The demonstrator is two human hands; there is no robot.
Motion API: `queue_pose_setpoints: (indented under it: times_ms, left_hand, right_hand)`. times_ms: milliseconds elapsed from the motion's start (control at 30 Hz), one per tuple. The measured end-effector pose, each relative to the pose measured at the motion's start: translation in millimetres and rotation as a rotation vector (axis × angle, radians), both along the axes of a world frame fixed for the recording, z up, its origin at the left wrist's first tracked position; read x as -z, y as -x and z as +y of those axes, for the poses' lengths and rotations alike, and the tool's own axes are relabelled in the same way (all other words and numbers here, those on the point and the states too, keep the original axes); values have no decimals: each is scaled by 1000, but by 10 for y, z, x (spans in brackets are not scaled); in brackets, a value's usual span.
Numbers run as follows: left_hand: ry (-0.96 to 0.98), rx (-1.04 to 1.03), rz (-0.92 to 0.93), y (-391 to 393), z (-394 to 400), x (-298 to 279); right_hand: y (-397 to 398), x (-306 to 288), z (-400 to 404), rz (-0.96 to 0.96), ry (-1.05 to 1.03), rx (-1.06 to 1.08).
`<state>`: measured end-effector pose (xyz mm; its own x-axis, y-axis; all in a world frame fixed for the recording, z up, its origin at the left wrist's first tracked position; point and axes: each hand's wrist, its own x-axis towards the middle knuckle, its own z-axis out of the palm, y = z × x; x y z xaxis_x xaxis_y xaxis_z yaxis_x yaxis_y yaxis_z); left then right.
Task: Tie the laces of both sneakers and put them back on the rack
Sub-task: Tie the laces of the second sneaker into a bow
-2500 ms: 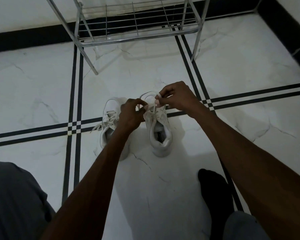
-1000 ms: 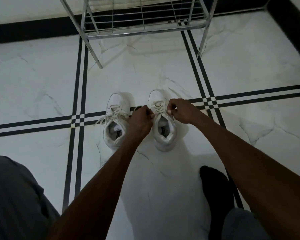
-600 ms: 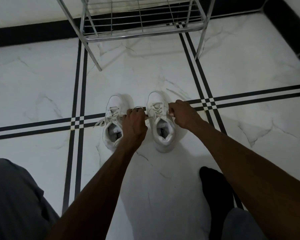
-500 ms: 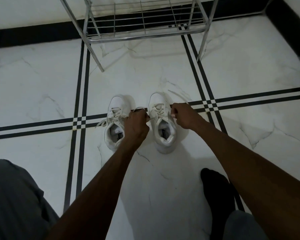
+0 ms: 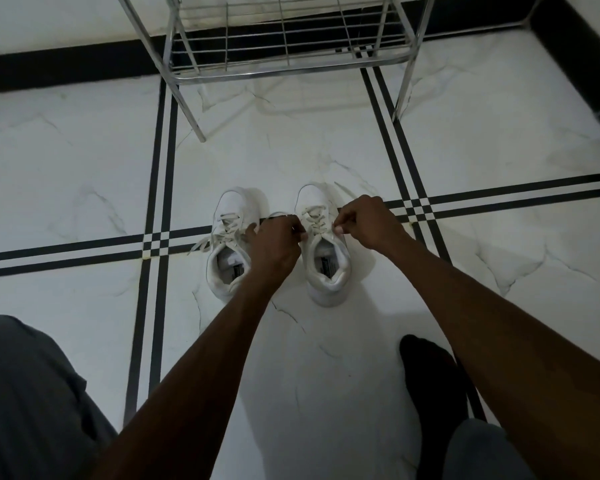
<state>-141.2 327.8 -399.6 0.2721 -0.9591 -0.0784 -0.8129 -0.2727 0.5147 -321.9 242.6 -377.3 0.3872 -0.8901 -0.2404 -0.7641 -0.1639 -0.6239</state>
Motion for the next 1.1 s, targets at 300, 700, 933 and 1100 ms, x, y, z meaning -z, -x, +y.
queue_pose_setpoints:
  times_ms: [300,700,933,1100]
  left_hand:
    - [16,19,-37,106,64,12]
    - [107,-177,314,187,62,50]
    - [43,-194,314,82,52,114]
    - [-31,-65,231,-87,32,-45]
  right_hand:
    - [-8,99,95,5,29,119]
    - [16,146,103,-63,-20,238]
    - [4,140,64,-90,-100,247]
    - [19,82,40,-76,-164,91]
